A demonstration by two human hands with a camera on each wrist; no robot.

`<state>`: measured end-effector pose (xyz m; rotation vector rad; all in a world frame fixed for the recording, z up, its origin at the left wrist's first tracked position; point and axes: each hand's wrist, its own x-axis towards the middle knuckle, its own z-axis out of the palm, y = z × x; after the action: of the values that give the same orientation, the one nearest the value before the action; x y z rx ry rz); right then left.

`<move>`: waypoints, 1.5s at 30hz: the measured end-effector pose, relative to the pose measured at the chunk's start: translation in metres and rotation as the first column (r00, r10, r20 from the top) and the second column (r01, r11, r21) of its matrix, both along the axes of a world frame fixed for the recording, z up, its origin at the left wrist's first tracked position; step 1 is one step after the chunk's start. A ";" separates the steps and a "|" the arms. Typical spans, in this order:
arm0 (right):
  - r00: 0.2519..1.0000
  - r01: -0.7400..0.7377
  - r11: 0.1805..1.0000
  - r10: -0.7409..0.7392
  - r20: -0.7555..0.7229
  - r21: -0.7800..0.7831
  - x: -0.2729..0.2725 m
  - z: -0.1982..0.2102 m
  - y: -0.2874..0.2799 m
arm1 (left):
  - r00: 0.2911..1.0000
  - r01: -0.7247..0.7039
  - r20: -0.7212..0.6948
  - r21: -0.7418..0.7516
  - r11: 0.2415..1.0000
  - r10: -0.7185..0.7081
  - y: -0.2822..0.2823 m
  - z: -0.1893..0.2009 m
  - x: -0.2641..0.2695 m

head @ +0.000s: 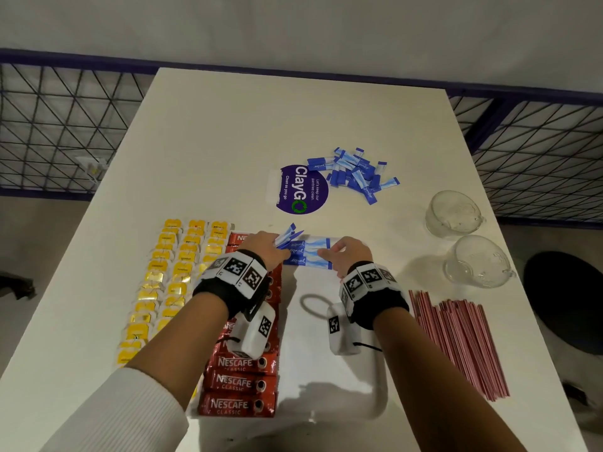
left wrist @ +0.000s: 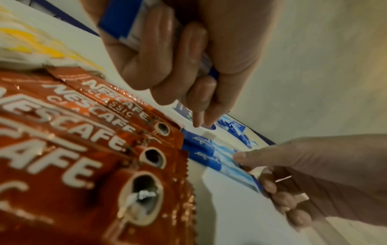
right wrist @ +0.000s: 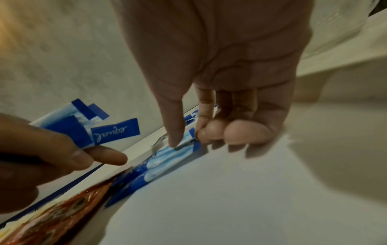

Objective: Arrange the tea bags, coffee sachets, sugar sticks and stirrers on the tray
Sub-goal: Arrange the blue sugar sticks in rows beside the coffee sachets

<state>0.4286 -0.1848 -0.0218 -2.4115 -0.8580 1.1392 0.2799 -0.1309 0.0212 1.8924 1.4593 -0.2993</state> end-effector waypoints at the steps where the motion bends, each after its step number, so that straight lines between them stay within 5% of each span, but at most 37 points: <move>1: 1.000 -0.010 1.000 0.010 0.007 -0.005 0.001 0.000 0.001 | 1.000 0.014 -0.007 0.013 1.000 -0.014 -0.001 0.000 0.001; 14: 0.999 0.026 0.998 -0.024 -0.046 0.053 0.006 -0.008 -0.002 | 0.994 0.078 -0.080 -0.016 0.997 -0.079 -0.007 -0.003 0.004; 45: 0.995 0.035 0.998 -0.031 -0.091 0.047 0.005 0.004 -0.019 | 0.973 -0.172 0.159 0.013 0.985 0.168 -0.004 0.009 -0.013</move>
<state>0.4333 -0.2036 -0.0175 -2.3076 -0.8055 1.1907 0.2668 -0.1352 0.0305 1.7553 1.5120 -0.0484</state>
